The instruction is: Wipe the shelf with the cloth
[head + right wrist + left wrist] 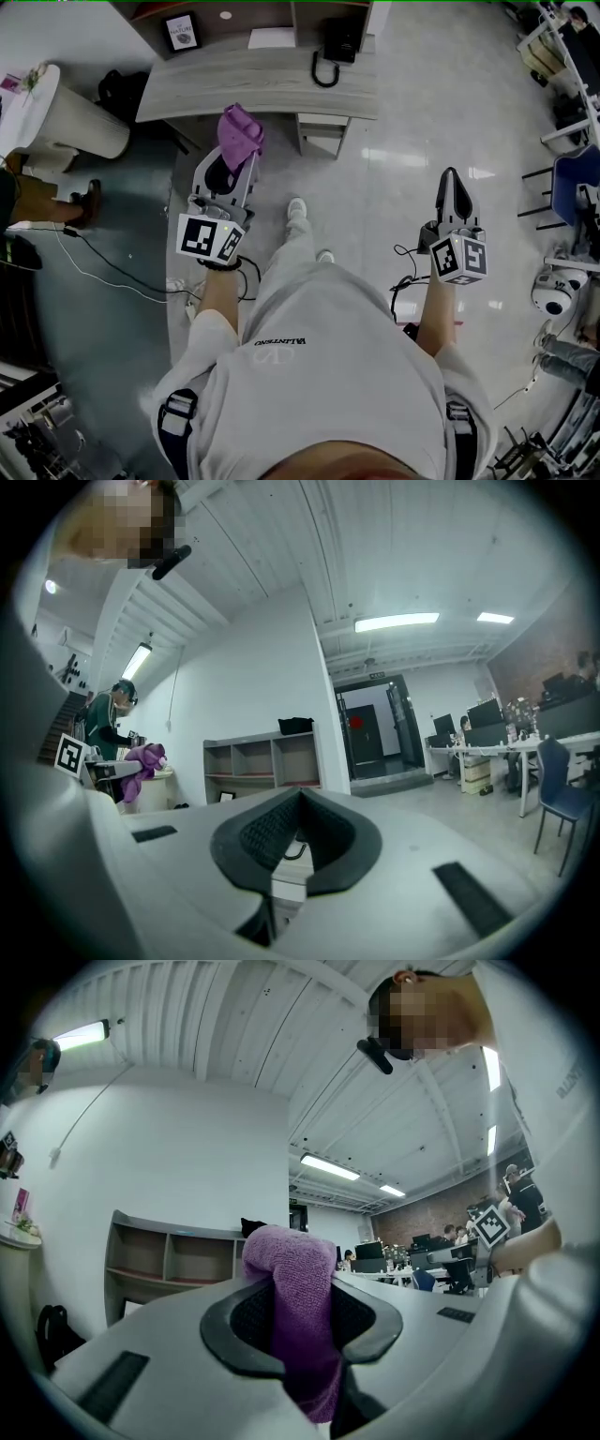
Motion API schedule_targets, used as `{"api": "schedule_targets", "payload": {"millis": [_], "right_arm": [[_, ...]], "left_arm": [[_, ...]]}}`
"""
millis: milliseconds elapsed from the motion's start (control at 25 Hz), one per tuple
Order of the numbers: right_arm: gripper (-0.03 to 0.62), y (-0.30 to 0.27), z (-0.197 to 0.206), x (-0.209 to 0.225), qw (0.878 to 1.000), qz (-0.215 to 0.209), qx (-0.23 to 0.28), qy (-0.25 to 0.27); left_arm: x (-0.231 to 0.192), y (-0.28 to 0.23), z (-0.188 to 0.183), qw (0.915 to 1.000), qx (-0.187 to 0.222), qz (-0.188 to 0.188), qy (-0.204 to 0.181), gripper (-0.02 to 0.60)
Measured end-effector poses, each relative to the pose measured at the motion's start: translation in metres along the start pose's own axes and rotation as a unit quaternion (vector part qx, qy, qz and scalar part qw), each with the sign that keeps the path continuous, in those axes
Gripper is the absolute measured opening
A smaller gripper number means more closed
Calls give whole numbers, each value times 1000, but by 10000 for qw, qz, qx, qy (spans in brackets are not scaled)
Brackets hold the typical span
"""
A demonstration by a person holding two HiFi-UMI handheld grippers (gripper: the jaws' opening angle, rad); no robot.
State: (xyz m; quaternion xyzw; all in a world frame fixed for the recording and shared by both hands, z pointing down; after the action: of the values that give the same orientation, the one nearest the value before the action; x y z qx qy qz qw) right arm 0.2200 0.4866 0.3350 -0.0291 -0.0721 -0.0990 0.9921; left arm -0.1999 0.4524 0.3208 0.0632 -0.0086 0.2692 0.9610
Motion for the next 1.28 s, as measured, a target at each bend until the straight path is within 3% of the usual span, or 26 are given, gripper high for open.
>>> {"api": "schedule_targets", "payload": {"millis": [440,960,1280], "right_arm": [[0,-89,-2,-12,9999,82,-65,118],[0,-214,-10,-41,9996,210,18,201],[0,-261,-11,-53,9991,384,31,183]], "left_arm": [[-68,-73,16,9998,90,157,120,106],[-158,-170,38,9979,129,572,281,106],[-189,-216,51,9950,32,928,359,106]]}}
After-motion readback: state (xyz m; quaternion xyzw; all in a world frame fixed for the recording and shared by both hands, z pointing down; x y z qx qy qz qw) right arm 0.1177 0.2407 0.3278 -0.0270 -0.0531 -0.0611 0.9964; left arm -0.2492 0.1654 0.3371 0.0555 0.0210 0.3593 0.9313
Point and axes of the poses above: the fingertips, and each gripper's own axes: y backward along the fingers, x to its right, z out of its underside, the point moved 8 cm from there along y, backward along the fingers, and after that the axes turned 1 degree about -y, right-handed, at the moved point
